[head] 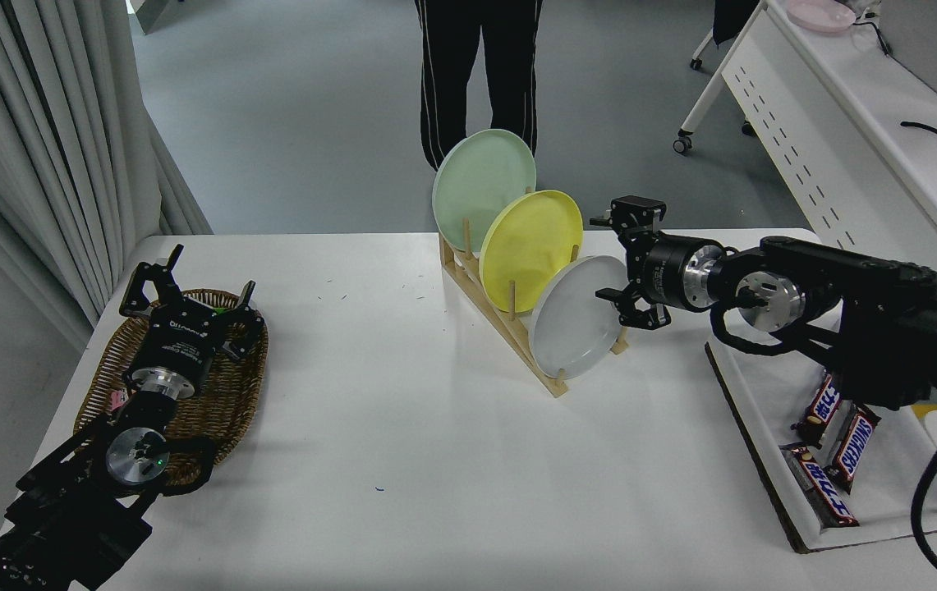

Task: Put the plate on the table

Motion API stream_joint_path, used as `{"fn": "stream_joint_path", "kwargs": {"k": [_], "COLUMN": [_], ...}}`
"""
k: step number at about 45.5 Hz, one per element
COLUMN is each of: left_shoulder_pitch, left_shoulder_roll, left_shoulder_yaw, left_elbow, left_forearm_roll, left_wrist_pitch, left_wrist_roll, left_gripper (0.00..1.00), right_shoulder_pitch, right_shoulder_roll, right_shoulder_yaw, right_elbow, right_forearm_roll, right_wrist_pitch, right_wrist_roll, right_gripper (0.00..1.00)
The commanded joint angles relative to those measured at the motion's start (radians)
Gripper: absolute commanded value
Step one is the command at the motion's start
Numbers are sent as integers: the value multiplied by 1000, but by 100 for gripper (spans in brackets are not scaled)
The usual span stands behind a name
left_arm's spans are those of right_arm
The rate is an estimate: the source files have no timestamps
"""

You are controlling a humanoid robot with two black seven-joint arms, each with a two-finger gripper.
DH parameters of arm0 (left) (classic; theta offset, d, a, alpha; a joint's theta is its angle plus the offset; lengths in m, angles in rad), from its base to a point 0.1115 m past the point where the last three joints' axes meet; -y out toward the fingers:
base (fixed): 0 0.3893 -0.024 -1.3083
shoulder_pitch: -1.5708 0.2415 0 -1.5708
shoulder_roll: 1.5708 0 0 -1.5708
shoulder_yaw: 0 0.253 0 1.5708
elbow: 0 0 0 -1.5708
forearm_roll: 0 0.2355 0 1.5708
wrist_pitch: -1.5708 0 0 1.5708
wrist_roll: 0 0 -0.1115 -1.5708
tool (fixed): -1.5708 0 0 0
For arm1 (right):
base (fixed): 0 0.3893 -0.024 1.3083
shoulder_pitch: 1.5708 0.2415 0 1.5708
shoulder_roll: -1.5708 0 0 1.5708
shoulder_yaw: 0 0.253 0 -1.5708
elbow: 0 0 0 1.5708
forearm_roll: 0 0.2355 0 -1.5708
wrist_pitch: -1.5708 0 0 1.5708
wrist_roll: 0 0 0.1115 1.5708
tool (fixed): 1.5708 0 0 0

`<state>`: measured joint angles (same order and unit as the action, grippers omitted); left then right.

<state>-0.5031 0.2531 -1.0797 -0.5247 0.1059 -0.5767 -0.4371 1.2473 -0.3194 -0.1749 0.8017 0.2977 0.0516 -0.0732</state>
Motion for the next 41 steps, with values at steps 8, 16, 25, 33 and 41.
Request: {"fn": "stream_joint_path", "kwargs": {"k": [8,16,25,33,41], "left_shoulder_pitch": [0,0,0,0,0], "left_shoulder_roll": [0,0,0,0,0], "left_shoulder_yaw": [1,0,0,1,0], "left_elbow": [0,0,0,0,-1], "left_forearm_roll": [0,0,0,0,0], "left_wrist_pitch": [0,0,0,-2,-2], "left_wrist_roll": [0,0,0,1,0], "left_gripper": [100,100,100,100,100], "right_shoulder_pitch": [21,21,21,21,21], "right_shoulder_roll": [40,42,54,91,97], "right_shoulder_yaw": [-29,-28,-12,-8,-5], "right_elbow": [-38,-53,-78,-150,-154], "right_forearm_roll": [-14,-31,-68,-68,-55], "right_wrist_pitch": [1,7,-9,-10,-7], "right_wrist_roll": [-43,-43,-43,-42,-45], "right_gripper": [100,100,100,100,88]}}
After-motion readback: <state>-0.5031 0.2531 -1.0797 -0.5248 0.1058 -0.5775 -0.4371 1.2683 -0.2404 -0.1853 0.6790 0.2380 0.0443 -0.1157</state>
